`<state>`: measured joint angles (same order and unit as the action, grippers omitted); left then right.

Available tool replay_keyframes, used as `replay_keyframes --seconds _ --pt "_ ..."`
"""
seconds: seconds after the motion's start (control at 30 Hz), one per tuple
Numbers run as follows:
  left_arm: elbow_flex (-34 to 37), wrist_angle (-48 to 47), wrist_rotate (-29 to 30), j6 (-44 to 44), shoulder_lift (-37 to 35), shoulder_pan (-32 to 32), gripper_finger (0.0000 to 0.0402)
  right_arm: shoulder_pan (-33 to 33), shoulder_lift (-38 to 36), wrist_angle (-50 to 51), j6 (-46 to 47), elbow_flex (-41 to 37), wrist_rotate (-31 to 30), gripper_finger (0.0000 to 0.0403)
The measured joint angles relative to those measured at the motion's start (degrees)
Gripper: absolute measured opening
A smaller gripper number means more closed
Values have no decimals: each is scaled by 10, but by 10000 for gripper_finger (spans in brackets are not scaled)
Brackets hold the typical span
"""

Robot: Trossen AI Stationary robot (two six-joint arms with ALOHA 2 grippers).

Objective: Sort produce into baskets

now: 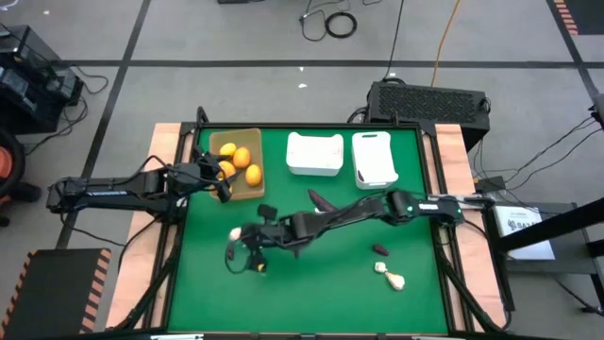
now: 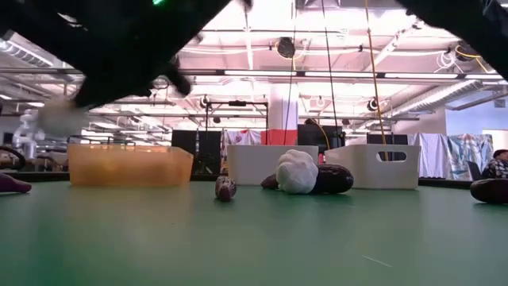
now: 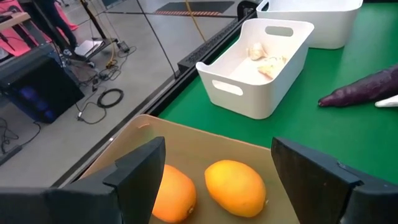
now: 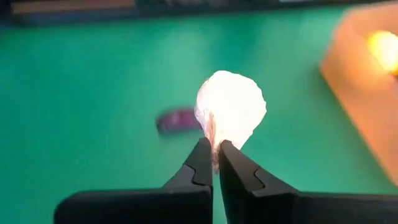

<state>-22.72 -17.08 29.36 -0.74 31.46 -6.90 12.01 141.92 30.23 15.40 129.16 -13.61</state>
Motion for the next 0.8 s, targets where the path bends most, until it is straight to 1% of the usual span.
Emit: replay_keyframes --seconds 0.1,0.27,0.43,0.5,0.6,0.8 --pt "0 2 0 0 0 0 301 -1 -43 102 -6 0 -18 1" --pt "0 6 0 -1 0 0 301 -7 -96 235 -14 0 -113 1" --pt "0 7 0 -3 0 0 301 -33 -121 346 -29 0 -206 0" --pt "0 7 0 -3 0 0 301 -53 -122 377 -31 0 -220 0" --pt "0 7 0 -3 0 0 301 -87 -122 406 -41 0 -221 0" --pt "0 7 0 -3 0 0 301 -155 -122 428 -58 0 -221 9"
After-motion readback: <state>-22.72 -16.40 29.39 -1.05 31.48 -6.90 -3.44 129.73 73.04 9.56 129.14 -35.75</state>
